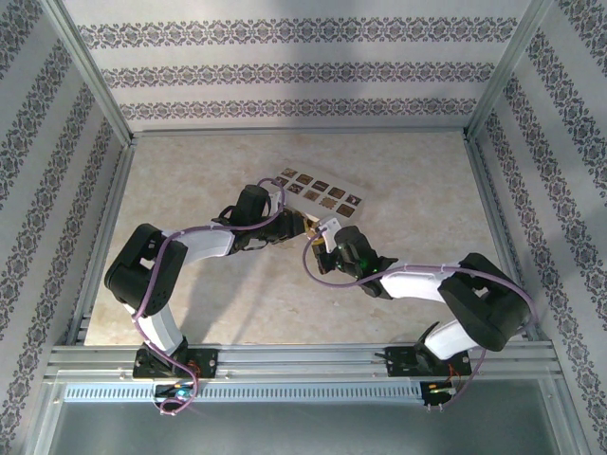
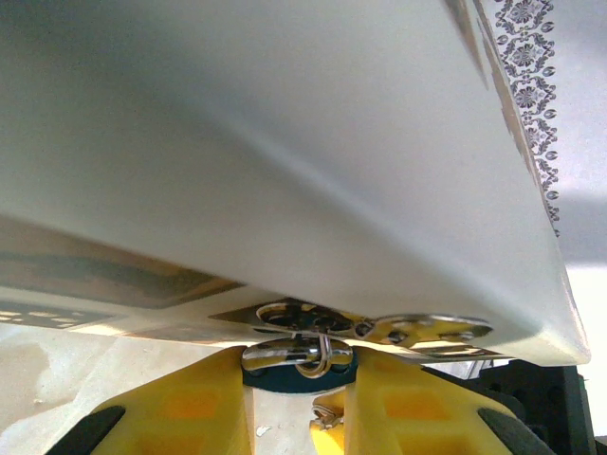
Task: Unlock a padlock with a key
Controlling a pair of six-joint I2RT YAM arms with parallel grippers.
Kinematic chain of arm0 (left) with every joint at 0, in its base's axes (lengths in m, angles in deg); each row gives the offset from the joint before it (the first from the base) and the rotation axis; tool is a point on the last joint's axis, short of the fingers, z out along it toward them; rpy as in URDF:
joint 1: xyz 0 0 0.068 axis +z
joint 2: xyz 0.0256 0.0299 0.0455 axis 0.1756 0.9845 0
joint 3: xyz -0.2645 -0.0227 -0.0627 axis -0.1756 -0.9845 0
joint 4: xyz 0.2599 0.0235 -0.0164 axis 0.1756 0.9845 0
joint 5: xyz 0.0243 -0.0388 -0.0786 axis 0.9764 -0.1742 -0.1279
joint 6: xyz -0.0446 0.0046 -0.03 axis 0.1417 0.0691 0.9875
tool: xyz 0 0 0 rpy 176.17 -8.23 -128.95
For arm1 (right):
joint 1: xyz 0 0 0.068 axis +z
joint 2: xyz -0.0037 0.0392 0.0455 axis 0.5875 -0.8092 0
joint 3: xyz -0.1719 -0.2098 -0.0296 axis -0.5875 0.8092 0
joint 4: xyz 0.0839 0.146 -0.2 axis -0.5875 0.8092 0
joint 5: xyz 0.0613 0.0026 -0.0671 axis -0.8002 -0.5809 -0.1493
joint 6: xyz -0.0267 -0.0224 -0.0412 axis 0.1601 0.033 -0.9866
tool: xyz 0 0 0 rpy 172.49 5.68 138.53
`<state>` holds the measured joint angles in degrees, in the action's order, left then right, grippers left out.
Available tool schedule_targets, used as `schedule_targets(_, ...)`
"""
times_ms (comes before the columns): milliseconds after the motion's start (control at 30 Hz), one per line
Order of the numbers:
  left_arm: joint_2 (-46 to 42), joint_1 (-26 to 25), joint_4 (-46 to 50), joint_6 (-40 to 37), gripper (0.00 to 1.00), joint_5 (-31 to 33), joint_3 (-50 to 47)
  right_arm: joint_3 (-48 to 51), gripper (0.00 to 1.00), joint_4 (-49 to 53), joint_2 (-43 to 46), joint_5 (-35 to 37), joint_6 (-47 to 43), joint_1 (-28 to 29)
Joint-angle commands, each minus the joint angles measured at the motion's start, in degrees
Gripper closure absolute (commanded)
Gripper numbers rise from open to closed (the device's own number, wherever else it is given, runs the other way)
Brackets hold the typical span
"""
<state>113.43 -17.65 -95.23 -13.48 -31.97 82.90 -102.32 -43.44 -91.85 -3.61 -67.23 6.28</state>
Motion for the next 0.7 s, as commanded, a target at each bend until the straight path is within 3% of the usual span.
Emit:
schedule_targets(0, -2.0, -1.0, -0.5, 1.6, 0.76, -2.8, 1.6, -1.6, 1.0, -2.3, -0.8, 0.6, -1.3, 0.2)
schedule_targets(667, -1.9, -1.0, -0.9, 1.8, 0.77, -2.9, 1.4, -1.7, 1.0, -2.4, -2.2, 2.7, -1.4, -0.4)
